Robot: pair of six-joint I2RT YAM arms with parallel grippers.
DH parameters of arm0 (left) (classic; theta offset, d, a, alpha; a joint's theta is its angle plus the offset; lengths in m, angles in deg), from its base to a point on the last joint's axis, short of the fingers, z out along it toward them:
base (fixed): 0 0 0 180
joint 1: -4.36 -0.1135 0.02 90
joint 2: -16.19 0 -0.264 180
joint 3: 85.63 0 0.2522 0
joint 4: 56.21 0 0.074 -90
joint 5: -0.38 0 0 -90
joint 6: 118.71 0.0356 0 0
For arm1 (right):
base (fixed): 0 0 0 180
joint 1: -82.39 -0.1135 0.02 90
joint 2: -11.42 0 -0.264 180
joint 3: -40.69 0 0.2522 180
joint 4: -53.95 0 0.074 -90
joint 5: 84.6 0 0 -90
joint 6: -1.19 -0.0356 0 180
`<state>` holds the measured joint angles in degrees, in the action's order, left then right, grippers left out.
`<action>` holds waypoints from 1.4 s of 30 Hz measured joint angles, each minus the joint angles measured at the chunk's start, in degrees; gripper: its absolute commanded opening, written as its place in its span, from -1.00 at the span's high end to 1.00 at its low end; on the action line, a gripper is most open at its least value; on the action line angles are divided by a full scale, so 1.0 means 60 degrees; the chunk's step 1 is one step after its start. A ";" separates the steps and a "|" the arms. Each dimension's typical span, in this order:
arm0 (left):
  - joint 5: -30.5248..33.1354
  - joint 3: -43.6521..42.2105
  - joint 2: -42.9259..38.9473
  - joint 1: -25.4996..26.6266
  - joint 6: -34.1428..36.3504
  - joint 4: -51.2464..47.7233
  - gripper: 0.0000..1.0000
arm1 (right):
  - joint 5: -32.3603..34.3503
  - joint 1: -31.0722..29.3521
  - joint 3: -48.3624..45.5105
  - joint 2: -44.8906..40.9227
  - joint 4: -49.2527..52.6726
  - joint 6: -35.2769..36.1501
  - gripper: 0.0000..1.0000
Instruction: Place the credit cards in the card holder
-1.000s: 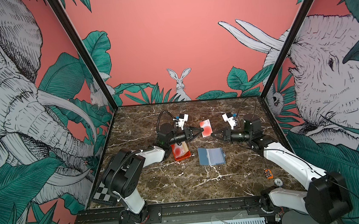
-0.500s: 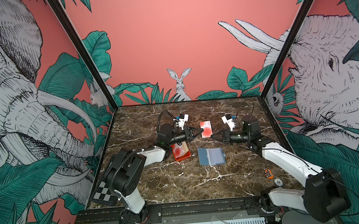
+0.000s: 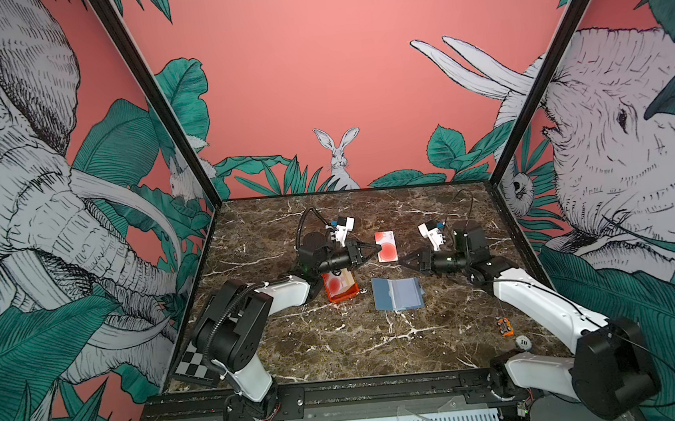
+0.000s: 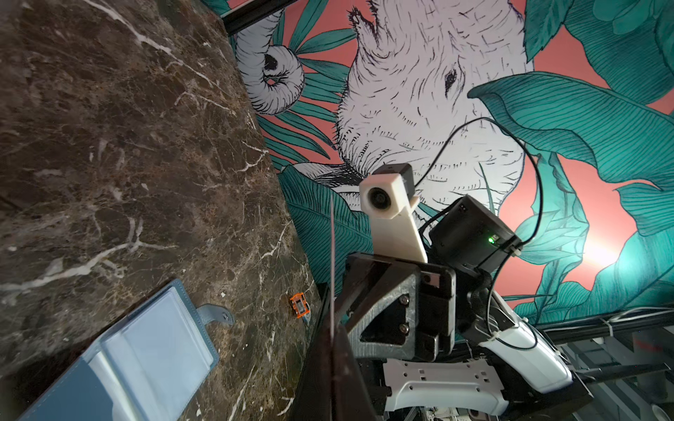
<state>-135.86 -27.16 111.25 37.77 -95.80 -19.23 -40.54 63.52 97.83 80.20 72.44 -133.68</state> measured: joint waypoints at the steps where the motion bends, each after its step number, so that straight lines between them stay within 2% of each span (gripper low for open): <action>1: 0.0066 -0.0098 -0.0113 0.0007 0.0080 -0.0189 0.98 | 0.0189 -0.0029 -0.0004 -0.0124 0.0240 0.0124 0.58; 9: 0.0736 -0.0678 -0.1257 0.0270 0.1038 -0.2044 0.96 | 0.2324 -0.0845 -0.0430 -0.1053 0.1898 0.0947 0.55; 16: 0.1738 -0.1086 -0.1614 0.1107 0.1581 -0.3093 1.00 | 0.4091 -0.1435 -0.1180 -0.1115 0.2849 0.1202 0.56; 24: 0.2787 -0.1075 -0.1129 0.2371 0.1880 -0.3767 1.00 | 0.5049 -0.1606 -0.1599 -0.1002 0.3049 0.1264 0.62; 42: 0.4258 -0.0382 -0.0433 0.2455 0.2000 -0.4980 1.00 | 0.6065 -0.1661 -0.1060 0.0922 0.2976 0.1235 0.69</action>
<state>-110.31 -29.46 108.65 52.50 -83.80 -49.11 -4.14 53.55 91.47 85.73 90.30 -126.27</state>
